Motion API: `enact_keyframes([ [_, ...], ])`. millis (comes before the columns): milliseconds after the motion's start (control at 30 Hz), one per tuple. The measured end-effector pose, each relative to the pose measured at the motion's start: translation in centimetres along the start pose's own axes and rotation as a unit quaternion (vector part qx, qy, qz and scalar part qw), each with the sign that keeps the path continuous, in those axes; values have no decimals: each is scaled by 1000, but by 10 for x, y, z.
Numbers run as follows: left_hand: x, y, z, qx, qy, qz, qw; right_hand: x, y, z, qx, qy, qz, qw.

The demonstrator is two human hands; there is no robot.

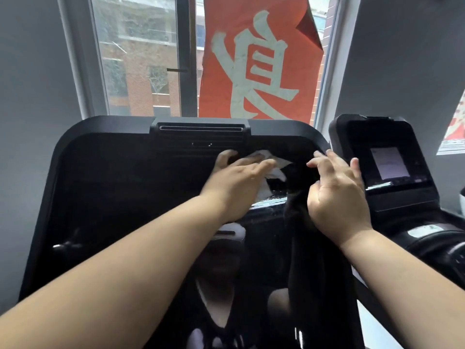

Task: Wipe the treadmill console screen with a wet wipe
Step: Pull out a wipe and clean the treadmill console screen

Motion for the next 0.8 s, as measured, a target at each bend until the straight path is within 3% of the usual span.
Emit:
enact_keyframes([
  [133,21,5,20,-50,-40,-22,998,-28,-9,6,44,89,-97,990],
  [200,0,2,3,-28,-29,-9,999,-38,-4,16,53,137,-162,976],
  [367,-70,7,-35,34,-3,77,996,-49,3,27,13,155,-241,958],
  [467,-89,13,-2,11,62,131,989,-53,2,36,6,166,-277,946],
  [567,-101,20,36,-5,159,84,984,-53,-4,50,20,184,-298,936],
  [633,-87,14,25,-12,175,74,982,-52,-9,57,30,195,-306,931],
  [800,-42,11,-33,36,-20,11,999,-55,-15,68,57,231,-339,910],
])
Point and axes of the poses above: each hand's wrist, its own z-axis away from the middle knuckle, its own y-axis out of the palm, x = y × z, the point moved 2 cm from there along -z, towards the middle knuckle, and after that the axes turned 14 degrees about -z, right-handed, at the moved point
